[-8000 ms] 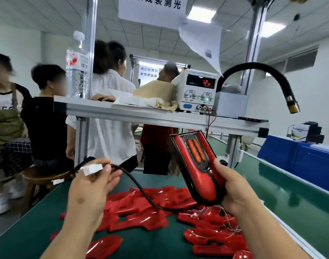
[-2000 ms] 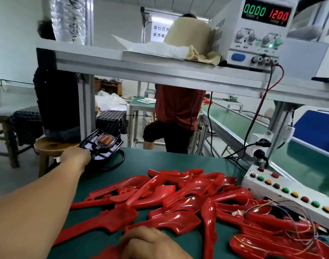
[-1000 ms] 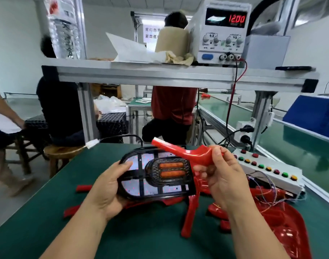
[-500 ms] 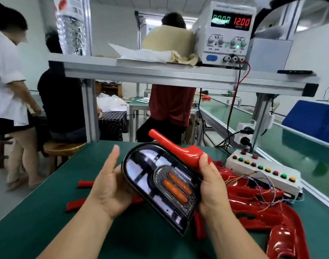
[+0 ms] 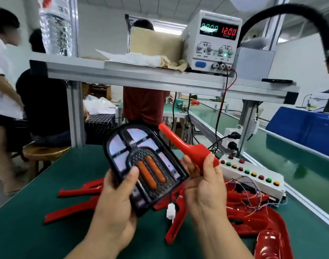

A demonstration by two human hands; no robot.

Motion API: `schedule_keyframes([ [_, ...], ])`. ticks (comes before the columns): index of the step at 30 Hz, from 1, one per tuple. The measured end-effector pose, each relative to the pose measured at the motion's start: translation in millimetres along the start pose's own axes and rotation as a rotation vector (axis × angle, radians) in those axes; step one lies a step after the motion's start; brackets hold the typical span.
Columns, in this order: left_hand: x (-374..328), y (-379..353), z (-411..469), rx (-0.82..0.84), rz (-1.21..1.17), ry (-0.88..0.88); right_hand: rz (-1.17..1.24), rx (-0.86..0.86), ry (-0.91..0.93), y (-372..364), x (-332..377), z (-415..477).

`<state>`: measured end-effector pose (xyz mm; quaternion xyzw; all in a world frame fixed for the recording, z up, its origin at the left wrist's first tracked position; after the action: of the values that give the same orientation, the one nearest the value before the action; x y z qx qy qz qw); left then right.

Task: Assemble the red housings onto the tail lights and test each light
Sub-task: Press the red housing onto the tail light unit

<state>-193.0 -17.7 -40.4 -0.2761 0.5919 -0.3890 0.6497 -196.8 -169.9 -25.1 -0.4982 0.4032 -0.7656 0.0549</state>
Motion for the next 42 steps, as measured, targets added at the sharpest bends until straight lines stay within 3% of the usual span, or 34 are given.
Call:
schedule_keyframes([
  [7,-49,29,31,0.009,0.373,-0.048,0.052,0.086,0.001,18,28,13],
  [14,-58,40,42,0.312,0.588,0.050,-0.057,0.412,-0.013,18,35,8],
  [17,-53,42,45,0.231,0.729,-0.066,-0.178,0.455,-0.043,16,31,7],
  [24,-53,48,55,0.003,0.489,-0.084,-0.456,0.555,-0.081,16,24,1],
  [31,-54,46,53,0.061,0.536,-0.075,-0.848,0.501,0.001,7,6,-9],
  [42,-57,48,52,0.150,0.595,-0.100,-1.230,0.389,0.184,11,3,-6],
])
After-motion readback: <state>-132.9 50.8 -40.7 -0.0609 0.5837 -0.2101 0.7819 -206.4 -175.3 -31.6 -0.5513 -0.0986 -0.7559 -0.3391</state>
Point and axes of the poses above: each hand's wrist, its own z-axis towards the middle knuckle, its own y-axis out of the back of the hand, x = y × z, the point moved 1 cm from there along z, towards the middle knuckle, and after that the axes turned 12 degrees about -z, right-handed, at the moved point
